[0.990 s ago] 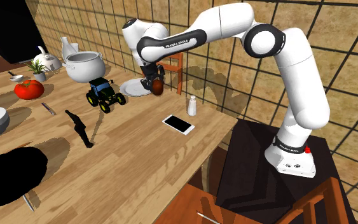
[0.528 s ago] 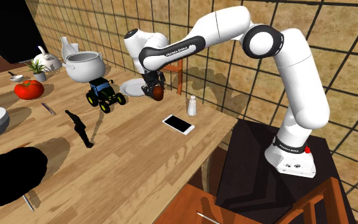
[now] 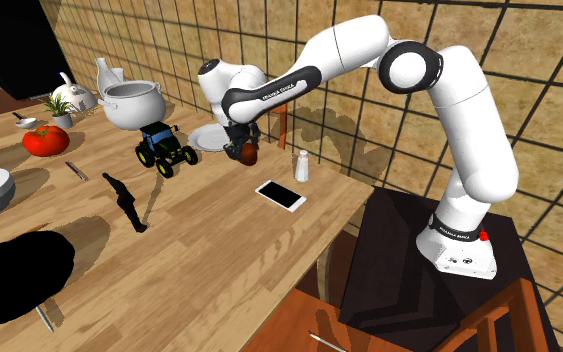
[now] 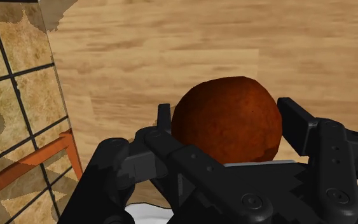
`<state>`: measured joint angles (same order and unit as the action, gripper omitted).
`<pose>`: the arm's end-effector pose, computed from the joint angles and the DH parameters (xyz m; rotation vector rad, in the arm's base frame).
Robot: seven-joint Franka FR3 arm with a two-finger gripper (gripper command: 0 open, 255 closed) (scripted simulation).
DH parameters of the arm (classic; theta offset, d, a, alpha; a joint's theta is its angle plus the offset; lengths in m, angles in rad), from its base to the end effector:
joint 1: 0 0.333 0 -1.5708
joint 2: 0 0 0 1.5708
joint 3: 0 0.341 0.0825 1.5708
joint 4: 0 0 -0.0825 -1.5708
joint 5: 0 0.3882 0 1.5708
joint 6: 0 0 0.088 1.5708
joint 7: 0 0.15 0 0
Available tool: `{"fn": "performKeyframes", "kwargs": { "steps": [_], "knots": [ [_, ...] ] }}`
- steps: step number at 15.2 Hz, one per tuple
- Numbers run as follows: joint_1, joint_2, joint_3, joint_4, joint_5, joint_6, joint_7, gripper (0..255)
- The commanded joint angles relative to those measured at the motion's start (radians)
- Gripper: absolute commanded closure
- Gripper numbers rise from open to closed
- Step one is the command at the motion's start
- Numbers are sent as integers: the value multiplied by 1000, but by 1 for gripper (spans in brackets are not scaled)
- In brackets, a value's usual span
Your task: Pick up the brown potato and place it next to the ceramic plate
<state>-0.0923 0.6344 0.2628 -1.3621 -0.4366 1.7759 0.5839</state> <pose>0.7156 0.0331 0.3225 2.7922 -0.4432 -0.1235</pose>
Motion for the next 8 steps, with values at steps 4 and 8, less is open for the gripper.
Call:
{"fn": "performKeyframes", "kwargs": {
  "steps": [4,8],
  "knots": [
    [-1,10,-1,-7,-1,6,3,255],
    [1,16,0,-1,-2,5,3,0]
  ]
}}
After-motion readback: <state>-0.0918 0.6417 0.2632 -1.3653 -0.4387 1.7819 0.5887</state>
